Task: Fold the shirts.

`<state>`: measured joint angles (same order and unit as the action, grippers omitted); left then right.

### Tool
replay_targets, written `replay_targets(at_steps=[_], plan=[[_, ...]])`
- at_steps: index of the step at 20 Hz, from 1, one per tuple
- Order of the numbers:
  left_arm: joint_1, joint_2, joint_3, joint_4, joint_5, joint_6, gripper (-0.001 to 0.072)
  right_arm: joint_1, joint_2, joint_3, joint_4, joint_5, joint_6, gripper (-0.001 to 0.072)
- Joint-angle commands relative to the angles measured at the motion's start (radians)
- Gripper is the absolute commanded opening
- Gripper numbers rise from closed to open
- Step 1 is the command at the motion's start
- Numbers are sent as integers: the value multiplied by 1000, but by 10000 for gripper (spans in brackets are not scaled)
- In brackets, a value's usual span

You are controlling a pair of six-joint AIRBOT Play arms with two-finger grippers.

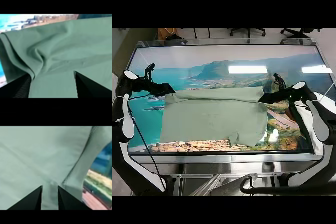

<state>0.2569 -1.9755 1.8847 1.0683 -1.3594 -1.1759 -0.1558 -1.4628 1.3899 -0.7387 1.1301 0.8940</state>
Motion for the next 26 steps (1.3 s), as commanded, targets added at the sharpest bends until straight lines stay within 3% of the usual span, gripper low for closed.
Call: replay_targets(at_steps=[1,4,7,8,9,10,13,20,22,23,26], plan=[[27,2,113,171,-264,-163,580,-33,106,-1,-72,92,103,238],[90,90,-41,153,-313,-227,580,-93,249,-76,-171,171,188,236],[154,267,-412,172,-241,-200,580,-164,431,-304,-190,169,251,231],[178,322,-532,173,-196,-180,580,-187,491,-384,-190,169,273,273],[203,372,-649,170,-144,-166,580,-206,547,-466,-189,168,306,408],[224,409,-737,170,-96,-156,580,-213,594,-541,-189,168,322,482],[266,473,-917,162,19,-120,580,-201,675,-708,-135,160,325,484],[264,474,-1016,103,130,-75,559,-24,682,-885,-63,24,327,484],[263,474,-1005,-9,130,-18,87,24,673,-891,-63,-29,342,483],[263,474,-999,-47,128,-2,16,39,661,-891,-62,-43,349,484],[270,474,-985,-40,109,2,16,51,613,-891,-65,-50,352,484]])
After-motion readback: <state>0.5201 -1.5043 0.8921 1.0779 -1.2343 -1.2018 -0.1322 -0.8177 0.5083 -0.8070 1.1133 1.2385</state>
